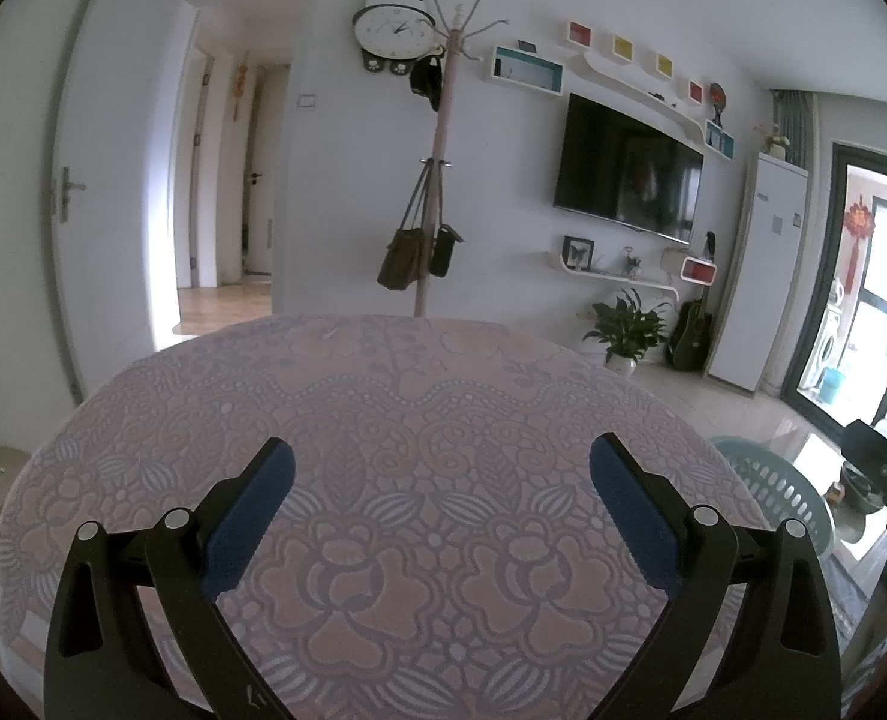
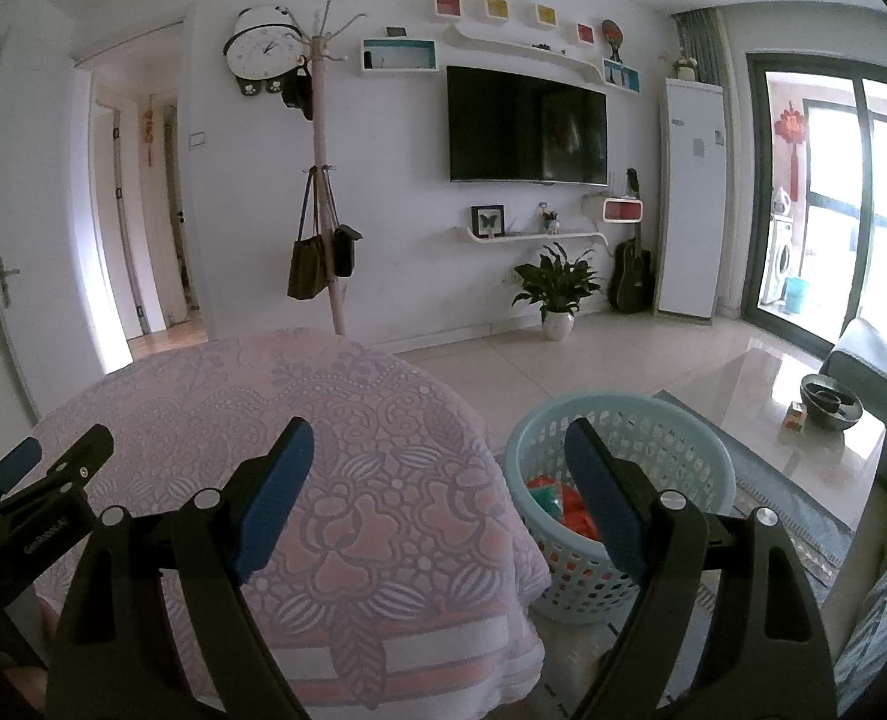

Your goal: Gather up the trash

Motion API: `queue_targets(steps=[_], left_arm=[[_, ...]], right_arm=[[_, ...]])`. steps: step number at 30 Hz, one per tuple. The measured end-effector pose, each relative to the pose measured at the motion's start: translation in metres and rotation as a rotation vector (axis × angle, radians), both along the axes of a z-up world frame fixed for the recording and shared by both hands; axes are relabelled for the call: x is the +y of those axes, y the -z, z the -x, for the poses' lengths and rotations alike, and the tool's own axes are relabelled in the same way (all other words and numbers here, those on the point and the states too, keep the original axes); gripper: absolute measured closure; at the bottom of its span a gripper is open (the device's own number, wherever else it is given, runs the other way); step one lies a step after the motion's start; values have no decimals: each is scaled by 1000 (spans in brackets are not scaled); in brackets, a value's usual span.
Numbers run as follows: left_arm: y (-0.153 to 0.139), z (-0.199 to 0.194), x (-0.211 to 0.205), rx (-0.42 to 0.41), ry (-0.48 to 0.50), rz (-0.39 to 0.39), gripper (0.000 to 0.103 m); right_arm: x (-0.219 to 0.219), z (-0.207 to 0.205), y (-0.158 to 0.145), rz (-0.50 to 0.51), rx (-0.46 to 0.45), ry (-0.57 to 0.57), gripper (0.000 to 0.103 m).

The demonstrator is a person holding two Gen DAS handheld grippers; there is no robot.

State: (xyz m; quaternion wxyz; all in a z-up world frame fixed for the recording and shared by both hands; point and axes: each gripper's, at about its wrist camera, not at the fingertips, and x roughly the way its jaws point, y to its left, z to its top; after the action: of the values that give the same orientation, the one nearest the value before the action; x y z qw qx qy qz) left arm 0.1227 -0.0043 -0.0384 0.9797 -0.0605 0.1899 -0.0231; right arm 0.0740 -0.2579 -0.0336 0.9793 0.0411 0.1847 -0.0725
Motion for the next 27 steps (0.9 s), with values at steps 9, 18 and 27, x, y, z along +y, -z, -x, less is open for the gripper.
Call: queue_targets(steps=[9, 18, 27], left_arm=[[-1, 0, 0, 0, 0, 0, 7], [-1, 0, 0, -2, 0, -2, 7], [-8, 2, 1, 3, 25, -15, 7]], right_arm=[[0, 0, 2, 0, 1, -1, 22], [-1, 1, 2, -1, 0, -1, 22], [1, 1, 4, 1, 4, -4, 22]])
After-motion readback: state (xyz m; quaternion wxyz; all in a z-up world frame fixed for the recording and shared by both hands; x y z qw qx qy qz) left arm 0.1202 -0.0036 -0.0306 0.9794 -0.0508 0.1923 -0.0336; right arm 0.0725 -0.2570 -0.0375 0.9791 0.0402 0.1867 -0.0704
